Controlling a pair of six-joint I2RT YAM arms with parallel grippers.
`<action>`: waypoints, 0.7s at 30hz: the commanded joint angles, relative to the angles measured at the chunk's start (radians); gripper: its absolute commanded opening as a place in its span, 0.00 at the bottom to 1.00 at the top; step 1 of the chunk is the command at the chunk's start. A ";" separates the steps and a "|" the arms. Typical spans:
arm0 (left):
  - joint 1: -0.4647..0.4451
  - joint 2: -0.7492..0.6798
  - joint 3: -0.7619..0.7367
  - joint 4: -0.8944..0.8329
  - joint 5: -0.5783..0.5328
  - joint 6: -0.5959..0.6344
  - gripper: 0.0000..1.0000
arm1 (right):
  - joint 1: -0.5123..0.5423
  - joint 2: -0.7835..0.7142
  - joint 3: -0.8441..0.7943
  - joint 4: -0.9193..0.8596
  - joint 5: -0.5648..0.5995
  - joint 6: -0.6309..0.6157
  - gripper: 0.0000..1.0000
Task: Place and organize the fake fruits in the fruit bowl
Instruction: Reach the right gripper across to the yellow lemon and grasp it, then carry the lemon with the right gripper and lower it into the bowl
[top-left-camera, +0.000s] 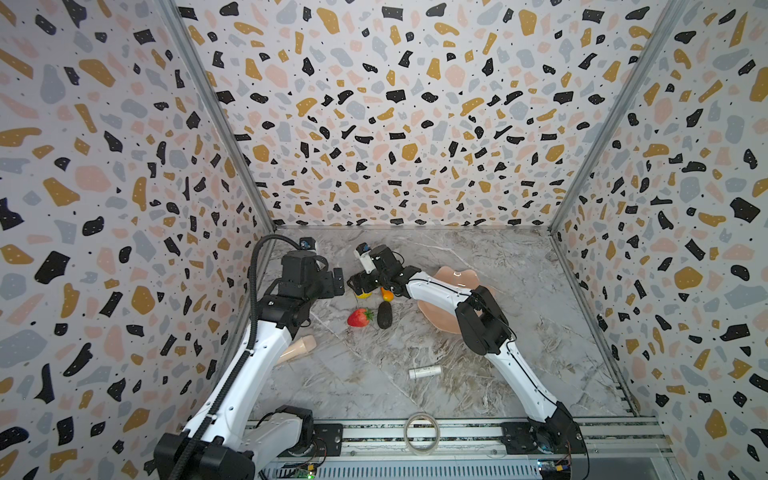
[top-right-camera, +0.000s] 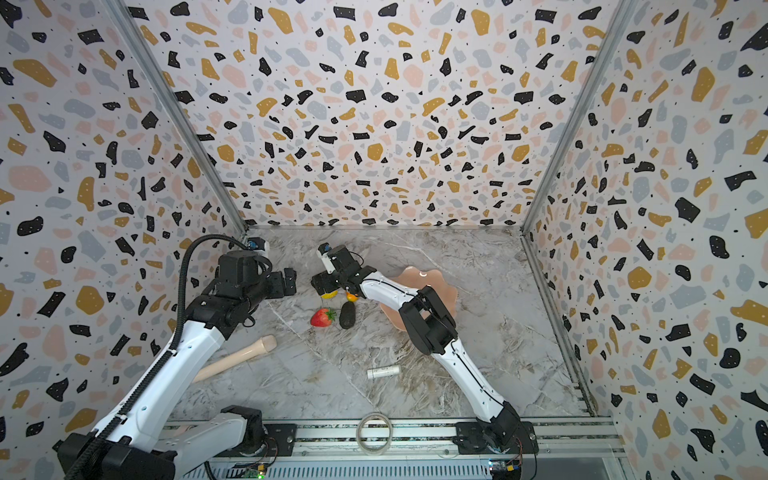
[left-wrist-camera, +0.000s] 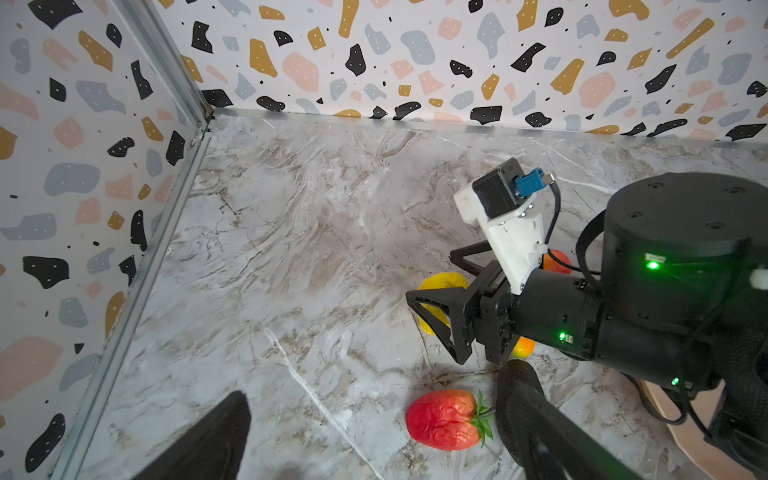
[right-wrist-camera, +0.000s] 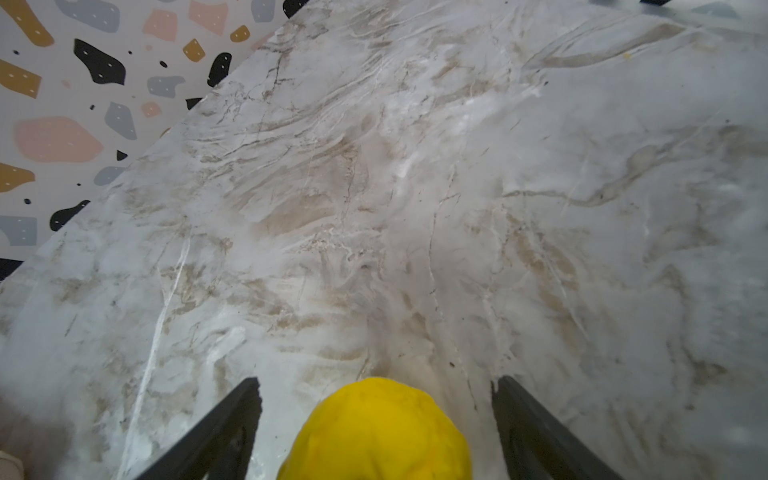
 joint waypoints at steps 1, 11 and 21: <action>-0.002 -0.013 -0.006 0.007 0.017 0.012 1.00 | 0.009 -0.011 0.038 -0.019 0.044 0.018 0.85; -0.002 -0.028 -0.013 0.008 0.016 0.005 1.00 | 0.017 0.013 0.060 -0.045 0.055 0.030 0.71; -0.002 -0.050 -0.015 0.012 0.028 -0.003 0.99 | 0.031 0.039 0.092 -0.092 0.059 0.016 0.74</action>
